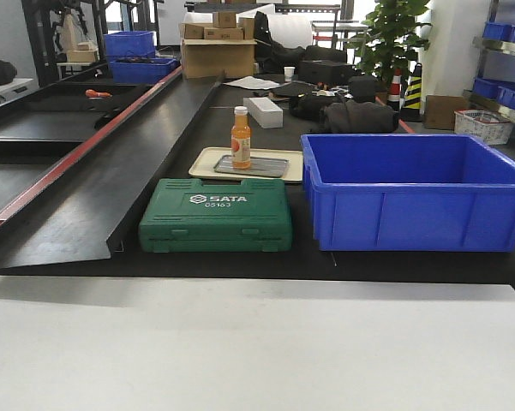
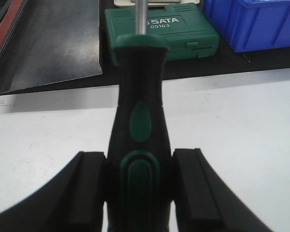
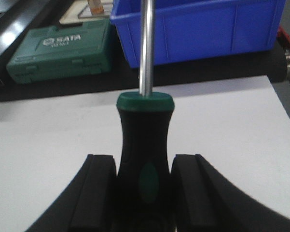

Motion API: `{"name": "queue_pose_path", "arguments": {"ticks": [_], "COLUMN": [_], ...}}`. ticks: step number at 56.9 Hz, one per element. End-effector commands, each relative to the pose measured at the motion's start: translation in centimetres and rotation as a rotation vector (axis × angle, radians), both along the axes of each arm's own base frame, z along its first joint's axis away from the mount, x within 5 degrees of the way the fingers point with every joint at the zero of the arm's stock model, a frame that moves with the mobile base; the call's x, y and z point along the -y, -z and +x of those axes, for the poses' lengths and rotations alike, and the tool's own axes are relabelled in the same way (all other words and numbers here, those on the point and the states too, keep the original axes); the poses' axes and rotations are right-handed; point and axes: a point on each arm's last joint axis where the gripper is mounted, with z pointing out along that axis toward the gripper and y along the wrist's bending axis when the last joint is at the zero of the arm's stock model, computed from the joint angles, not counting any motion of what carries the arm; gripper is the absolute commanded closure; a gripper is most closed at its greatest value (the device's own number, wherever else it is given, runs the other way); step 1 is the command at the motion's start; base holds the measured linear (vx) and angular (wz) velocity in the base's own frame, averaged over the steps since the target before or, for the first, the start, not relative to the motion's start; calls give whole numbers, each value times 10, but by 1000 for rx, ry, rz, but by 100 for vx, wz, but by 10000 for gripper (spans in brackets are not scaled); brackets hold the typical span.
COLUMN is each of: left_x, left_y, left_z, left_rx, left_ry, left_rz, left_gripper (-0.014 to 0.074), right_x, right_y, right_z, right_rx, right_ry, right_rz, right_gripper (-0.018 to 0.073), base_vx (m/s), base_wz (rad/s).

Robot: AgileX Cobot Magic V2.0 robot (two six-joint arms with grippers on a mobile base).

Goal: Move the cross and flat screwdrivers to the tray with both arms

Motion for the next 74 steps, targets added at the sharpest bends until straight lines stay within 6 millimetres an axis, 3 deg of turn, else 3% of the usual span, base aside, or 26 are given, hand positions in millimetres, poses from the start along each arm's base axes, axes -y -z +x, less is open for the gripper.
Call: {"name": "queue_pose_path", "arguments": {"ticks": [1, 9, 74], "left_x": [-1, 0, -1], "left_y": [-17, -17, -23], "left_z": [-6, -10, -9], "left_rx": [111, 100, 168], "left_ry": [-11, -8, -20], "left_rz": [-32, -31, -38], "left_gripper": [597, 597, 597], "right_x": [1, 1, 1], "right_y": [-23, -27, -27], "right_z": [-9, -19, -19], "right_rx": [184, 221, 216], "right_ry": [9, 9, 8], "right_rz": [-5, -5, -2], "right_gripper": [568, 568, 568], "base_vx": [0, 0, 0], "base_wz": [0, 0, 0]}}
